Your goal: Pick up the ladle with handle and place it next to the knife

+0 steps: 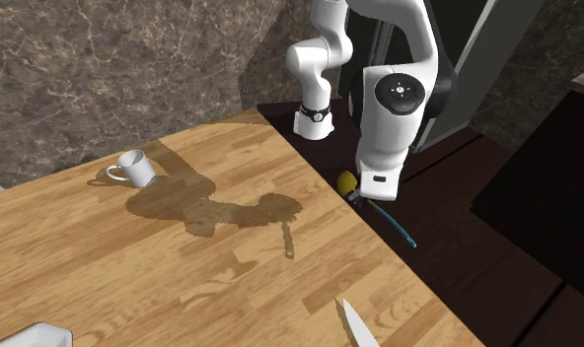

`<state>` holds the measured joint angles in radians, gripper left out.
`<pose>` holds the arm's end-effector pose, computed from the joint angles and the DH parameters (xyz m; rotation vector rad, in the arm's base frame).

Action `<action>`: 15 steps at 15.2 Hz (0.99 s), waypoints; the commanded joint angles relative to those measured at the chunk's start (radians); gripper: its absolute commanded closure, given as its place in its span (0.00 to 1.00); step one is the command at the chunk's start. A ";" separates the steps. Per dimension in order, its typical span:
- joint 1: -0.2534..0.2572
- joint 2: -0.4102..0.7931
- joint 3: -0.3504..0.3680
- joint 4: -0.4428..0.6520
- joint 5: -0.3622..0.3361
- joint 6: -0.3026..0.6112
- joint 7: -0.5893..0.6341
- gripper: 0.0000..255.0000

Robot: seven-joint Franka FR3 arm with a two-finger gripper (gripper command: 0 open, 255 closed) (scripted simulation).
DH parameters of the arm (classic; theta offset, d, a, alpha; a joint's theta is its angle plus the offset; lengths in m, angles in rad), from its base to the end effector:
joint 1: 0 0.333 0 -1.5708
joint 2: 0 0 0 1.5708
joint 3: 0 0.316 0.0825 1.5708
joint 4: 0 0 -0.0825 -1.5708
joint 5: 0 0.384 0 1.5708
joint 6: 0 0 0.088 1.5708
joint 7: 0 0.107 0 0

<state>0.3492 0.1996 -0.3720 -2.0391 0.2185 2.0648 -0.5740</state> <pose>0.5651 0.0029 0.3404 -2.9149 -0.6414 0.1738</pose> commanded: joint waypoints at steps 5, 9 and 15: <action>0.012 0.180 0.042 0.253 0.056 -0.075 0.053 1.00; 0.009 0.207 0.047 0.234 0.069 -0.033 0.041 1.00; 0.003 0.251 0.057 0.214 0.091 0.028 0.022 1.00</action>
<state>0.3536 0.4424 -0.3166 -1.8212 0.3051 2.0807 -0.5482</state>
